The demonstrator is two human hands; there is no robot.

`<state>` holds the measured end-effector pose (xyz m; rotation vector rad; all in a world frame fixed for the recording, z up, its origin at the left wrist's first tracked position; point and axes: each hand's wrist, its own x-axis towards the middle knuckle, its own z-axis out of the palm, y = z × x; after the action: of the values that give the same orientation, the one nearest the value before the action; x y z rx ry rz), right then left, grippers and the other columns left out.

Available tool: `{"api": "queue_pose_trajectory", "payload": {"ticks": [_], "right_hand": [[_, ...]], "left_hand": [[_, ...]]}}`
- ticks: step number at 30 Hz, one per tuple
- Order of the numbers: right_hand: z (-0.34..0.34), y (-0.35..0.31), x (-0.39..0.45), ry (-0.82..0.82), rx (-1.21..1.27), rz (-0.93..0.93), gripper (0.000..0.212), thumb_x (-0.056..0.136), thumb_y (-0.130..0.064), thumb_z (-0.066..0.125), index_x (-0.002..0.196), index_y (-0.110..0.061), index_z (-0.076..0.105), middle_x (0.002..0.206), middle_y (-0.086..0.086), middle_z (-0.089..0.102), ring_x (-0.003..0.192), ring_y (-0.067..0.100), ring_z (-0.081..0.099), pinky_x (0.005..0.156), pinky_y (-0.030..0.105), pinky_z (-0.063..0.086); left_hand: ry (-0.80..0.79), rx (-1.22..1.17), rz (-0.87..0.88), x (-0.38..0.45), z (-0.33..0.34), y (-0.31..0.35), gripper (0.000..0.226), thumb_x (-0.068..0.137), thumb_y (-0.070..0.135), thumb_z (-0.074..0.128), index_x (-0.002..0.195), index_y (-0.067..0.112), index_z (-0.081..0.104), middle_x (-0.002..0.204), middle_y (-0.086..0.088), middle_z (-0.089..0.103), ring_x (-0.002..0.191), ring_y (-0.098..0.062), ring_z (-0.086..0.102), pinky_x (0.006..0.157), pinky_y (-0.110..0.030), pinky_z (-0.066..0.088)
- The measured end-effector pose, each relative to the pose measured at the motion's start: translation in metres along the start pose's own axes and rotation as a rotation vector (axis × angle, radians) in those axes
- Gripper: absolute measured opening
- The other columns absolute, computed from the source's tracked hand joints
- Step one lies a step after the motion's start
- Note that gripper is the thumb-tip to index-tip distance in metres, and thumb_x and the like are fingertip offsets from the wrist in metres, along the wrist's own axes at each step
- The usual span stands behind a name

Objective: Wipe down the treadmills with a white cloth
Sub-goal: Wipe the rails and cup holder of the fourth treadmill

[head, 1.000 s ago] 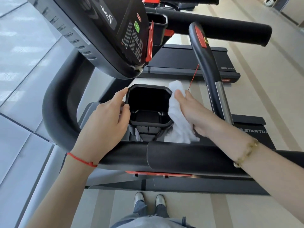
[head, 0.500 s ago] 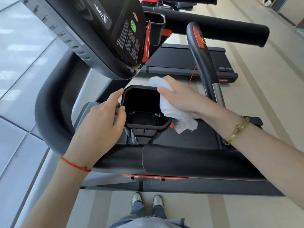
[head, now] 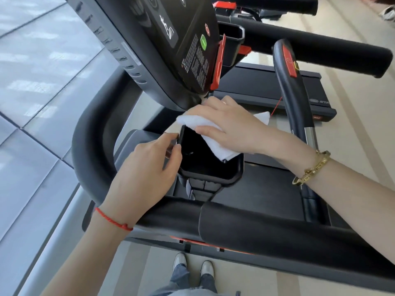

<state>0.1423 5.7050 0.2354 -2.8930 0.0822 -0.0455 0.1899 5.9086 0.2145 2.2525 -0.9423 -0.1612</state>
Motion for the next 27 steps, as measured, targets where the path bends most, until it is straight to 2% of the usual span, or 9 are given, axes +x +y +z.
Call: {"api": "queue_pose_trajectory", "payload": {"ticks": [2,5,9,12,15,18,21,24,27], "right_hand": [[0.000,-0.003,0.003,0.008,-0.059,-0.043,0.039,0.102,-0.043,0.039,0.140,-0.038,0.043,0.120,-0.001,0.048,0.100,0.025,0.038,0.095,0.037,0.035],[0.002,-0.006,0.001,0.025,-0.156,-0.072,0.043,0.101,-0.046,0.034,0.143,-0.039,0.041,0.125,-0.002,0.048,0.100,0.024,0.037,0.098,0.038,0.035],[0.001,-0.012,-0.007,0.054,-0.226,-0.106,0.044,0.101,-0.048,0.033,0.144,-0.041,0.041,0.133,-0.007,0.046,0.100,0.020,0.033,0.099,0.036,0.033],[-0.003,-0.023,-0.016,0.049,-0.194,-0.176,0.042,0.101,-0.048,0.038,0.140,-0.036,0.049,0.135,-0.004,0.046,0.106,0.025,0.039,0.099,0.038,0.034],[-0.001,-0.038,-0.032,-0.013,-0.082,-0.241,0.043,0.100,-0.048,0.040,0.138,-0.034,0.051,0.132,-0.003,0.046,0.103,0.024,0.041,0.096,0.036,0.035],[0.004,-0.049,-0.048,-0.017,-0.035,-0.289,0.042,0.098,-0.050,0.038,0.132,-0.033,0.057,0.128,-0.005,0.048,0.097,0.023,0.040,0.090,0.037,0.039],[0.006,-0.047,-0.048,0.017,-0.121,-0.290,0.043,0.097,-0.050,0.037,0.130,-0.032,0.059,0.129,-0.003,0.051,0.096,0.024,0.040,0.088,0.040,0.041],[0.006,-0.035,-0.033,0.089,-0.252,-0.213,0.045,0.098,-0.049,0.041,0.140,-0.036,0.049,0.136,-0.004,0.048,0.099,0.024,0.039,0.090,0.038,0.038],[0.008,-0.025,-0.020,0.149,-0.323,-0.131,0.044,0.100,-0.050,0.038,0.143,-0.039,0.043,0.135,-0.005,0.046,0.102,0.023,0.037,0.091,0.036,0.036]], "left_hand": [[0.072,-0.025,-0.024,0.001,-0.001,-0.002,0.037,0.096,0.030,0.036,0.120,0.025,0.064,0.072,0.003,0.067,0.059,-0.010,0.059,0.067,-0.042,0.054],[0.183,-0.071,-0.079,0.001,-0.002,-0.005,0.036,0.095,0.027,0.034,0.107,0.023,0.067,0.080,-0.001,0.071,0.074,-0.017,0.067,0.077,-0.045,0.055],[0.198,-0.059,-0.076,0.000,-0.001,-0.005,0.030,0.096,0.029,0.037,0.108,0.025,0.065,0.080,-0.002,0.071,0.072,-0.021,0.066,0.075,-0.046,0.054],[0.209,-0.023,-0.063,0.001,0.000,-0.006,0.020,0.097,0.029,0.043,0.096,0.021,0.062,0.074,0.002,0.064,0.065,-0.018,0.060,0.069,-0.042,0.051],[0.261,-0.005,-0.091,0.002,-0.001,-0.007,0.026,0.096,0.028,0.042,0.078,0.012,0.051,0.063,-0.001,0.054,0.057,-0.019,0.049,0.062,-0.042,0.044],[0.253,-0.031,-0.093,0.002,-0.002,-0.005,0.024,0.099,0.025,0.041,0.092,0.015,0.061,0.081,-0.005,0.067,0.080,-0.024,0.062,0.076,-0.045,0.049],[0.202,-0.035,-0.060,0.001,-0.002,-0.003,0.025,0.099,0.025,0.042,0.102,0.019,0.066,0.088,0.000,0.070,0.090,-0.023,0.064,0.081,-0.044,0.050],[0.176,-0.029,-0.008,0.001,-0.002,-0.004,0.024,0.100,0.022,0.045,0.110,0.021,0.066,0.083,0.003,0.070,0.082,-0.021,0.065,0.081,-0.041,0.050],[0.130,-0.005,0.005,0.000,-0.001,-0.004,0.035,0.099,0.027,0.048,0.133,0.024,0.057,0.085,0.009,0.069,0.072,-0.014,0.065,0.078,-0.040,0.053]]}}
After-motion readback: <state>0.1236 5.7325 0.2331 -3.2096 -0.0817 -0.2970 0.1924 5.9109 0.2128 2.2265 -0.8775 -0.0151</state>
